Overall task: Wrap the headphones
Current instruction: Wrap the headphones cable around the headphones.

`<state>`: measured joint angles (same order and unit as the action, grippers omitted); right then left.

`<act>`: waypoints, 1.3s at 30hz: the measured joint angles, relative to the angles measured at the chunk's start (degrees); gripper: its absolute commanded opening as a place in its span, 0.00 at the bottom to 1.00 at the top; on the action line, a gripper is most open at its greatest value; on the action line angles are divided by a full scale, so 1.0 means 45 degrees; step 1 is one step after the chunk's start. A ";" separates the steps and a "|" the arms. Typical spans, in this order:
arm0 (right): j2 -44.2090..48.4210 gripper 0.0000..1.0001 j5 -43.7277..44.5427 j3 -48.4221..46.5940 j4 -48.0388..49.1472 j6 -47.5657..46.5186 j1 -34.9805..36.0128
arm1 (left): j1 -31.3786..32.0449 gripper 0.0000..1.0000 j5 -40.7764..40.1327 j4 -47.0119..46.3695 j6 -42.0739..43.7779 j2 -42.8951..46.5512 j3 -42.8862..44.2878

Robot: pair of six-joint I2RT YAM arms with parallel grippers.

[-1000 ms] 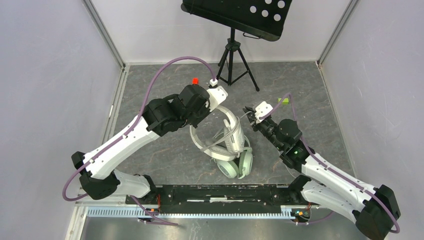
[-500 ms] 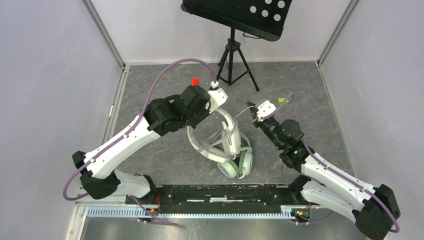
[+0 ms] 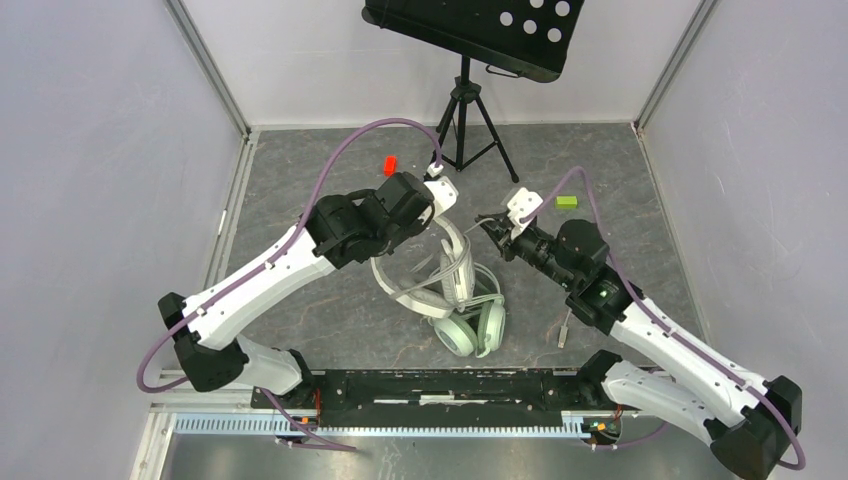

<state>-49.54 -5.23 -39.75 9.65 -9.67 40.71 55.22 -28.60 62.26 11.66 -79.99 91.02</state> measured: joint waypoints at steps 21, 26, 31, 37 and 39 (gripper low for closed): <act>-0.1258 0.09 -0.3619 -0.2142 -0.2735 0.2875 -0.0253 | 0.0087 0.02 -0.1909 0.0680 -0.0971 -0.0359 0.0282; -0.1200 0.09 -0.4027 -0.2147 -0.2516 0.3109 -0.0262 | 0.0087 0.02 -0.2220 0.1054 -0.1020 -0.0389 0.0321; -0.1039 0.00 -0.4002 -0.2346 -0.2380 0.3026 -0.0228 | 0.0058 0.02 -0.2545 0.1083 -0.1098 -0.0471 0.0321; -0.1039 0.04 -0.4313 -0.2375 -0.2312 0.3298 -0.0238 | 0.0068 0.02 -0.2599 0.0976 -0.1321 -0.0471 0.0345; -0.1010 0.05 -0.4595 -0.2249 -0.2021 0.3648 -0.0238 | 0.0068 0.02 -0.2599 0.0986 -0.1423 -0.0471 0.0413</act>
<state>-54.08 -25.91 -49.87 0.56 6.74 39.64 55.53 -40.29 66.70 5.26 -82.11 92.88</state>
